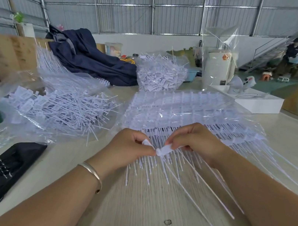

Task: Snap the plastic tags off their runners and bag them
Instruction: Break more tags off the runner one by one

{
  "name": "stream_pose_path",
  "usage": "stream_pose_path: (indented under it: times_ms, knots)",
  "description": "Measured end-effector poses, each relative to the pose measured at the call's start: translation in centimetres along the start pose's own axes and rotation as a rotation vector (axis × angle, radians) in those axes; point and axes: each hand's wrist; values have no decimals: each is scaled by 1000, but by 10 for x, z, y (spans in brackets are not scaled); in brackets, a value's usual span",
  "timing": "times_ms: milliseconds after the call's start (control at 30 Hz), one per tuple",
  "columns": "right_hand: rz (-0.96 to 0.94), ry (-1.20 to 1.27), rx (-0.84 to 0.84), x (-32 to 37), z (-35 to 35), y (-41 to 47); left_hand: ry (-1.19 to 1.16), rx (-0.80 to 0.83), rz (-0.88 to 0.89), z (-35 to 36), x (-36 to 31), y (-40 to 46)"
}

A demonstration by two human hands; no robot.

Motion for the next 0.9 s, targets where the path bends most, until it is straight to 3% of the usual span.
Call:
stream_pose_path:
  times_ms: [200,367,600,767,900]
  knots:
    - [33,-36,-37,-2,-1,3,328,-189,78,15,-2,3]
    - [-2,11,-8,0,-4,2,557,-404,-15,1,6,1]
    - [-23,75,-113,-8,-6,6,155,-349,-2,-5,3,7]
    - [-62,36,-125,-8,-5,6,-481,-54,-315,-7,-3,2]
    - [-117,-14,-85,-8,-1,5,-689,109,-412,-6,-5,2]
Point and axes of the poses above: each hand's wrist, its own y-axis towards the middle knuckle, its own z-axis out of the palm, x = y × z, and after that the axes turned 5 degrees about x, right-handed
